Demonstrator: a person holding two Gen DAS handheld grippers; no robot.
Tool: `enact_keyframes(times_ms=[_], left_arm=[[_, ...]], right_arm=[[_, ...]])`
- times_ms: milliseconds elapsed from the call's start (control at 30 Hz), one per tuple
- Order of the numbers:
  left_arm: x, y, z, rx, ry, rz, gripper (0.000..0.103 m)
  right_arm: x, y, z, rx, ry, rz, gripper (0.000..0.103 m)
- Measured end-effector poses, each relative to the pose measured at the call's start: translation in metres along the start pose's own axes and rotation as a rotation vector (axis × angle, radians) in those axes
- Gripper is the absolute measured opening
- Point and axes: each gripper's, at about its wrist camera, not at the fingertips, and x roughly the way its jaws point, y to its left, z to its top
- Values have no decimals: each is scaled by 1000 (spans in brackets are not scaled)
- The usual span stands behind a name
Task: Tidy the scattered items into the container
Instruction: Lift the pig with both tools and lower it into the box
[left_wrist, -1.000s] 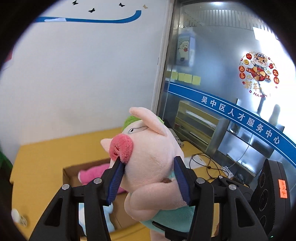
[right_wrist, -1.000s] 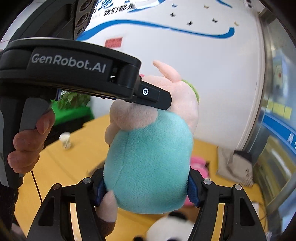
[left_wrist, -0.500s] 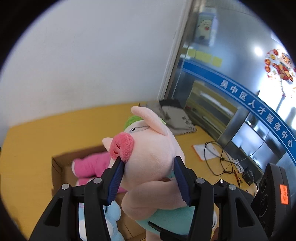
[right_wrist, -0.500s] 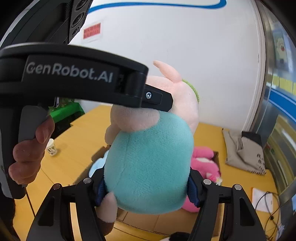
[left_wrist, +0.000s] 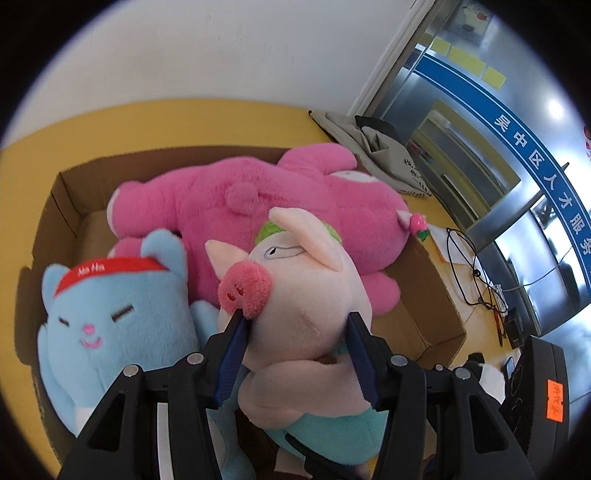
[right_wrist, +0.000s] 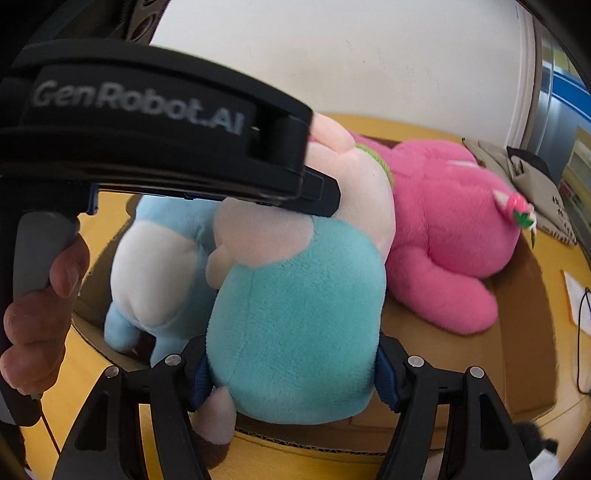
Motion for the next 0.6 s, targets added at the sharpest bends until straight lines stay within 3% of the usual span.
enact_keyframes(times_ms=[100,600], left_arm=[[13,8,-9,-26,34,-13,52],[12,2,-33,-24,10,15,56]], right_arm=[[8,7,-14,8,35,-3,76],[-1,19,-47,50,68,28,78]])
